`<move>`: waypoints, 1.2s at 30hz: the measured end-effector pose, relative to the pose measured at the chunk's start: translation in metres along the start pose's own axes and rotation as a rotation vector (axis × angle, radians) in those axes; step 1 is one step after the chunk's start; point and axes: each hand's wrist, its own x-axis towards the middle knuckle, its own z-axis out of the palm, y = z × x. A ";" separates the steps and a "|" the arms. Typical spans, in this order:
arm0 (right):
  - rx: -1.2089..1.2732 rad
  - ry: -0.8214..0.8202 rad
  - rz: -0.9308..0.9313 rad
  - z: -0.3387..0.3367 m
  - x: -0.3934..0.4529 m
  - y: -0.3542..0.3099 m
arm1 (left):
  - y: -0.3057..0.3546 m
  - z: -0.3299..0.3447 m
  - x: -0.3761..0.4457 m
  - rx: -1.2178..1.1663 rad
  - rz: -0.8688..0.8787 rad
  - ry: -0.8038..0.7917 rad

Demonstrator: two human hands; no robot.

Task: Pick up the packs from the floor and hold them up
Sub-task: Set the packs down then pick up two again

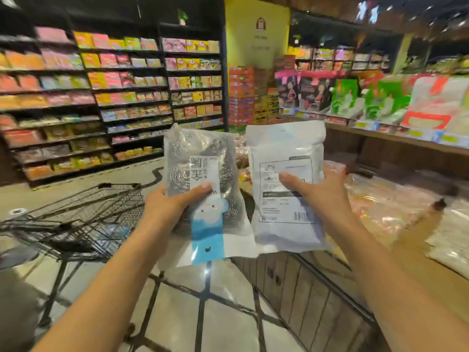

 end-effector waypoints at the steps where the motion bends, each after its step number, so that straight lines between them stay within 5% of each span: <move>1: 0.019 -0.024 0.008 0.017 0.013 0.002 | -0.001 -0.009 0.014 0.002 -0.007 0.023; 22: -0.001 -0.402 0.049 0.421 0.249 0.057 | -0.032 -0.236 0.330 -0.130 -0.104 0.316; 36: -0.022 -0.573 0.058 0.628 0.395 0.102 | -0.052 -0.317 0.518 -0.105 -0.127 0.514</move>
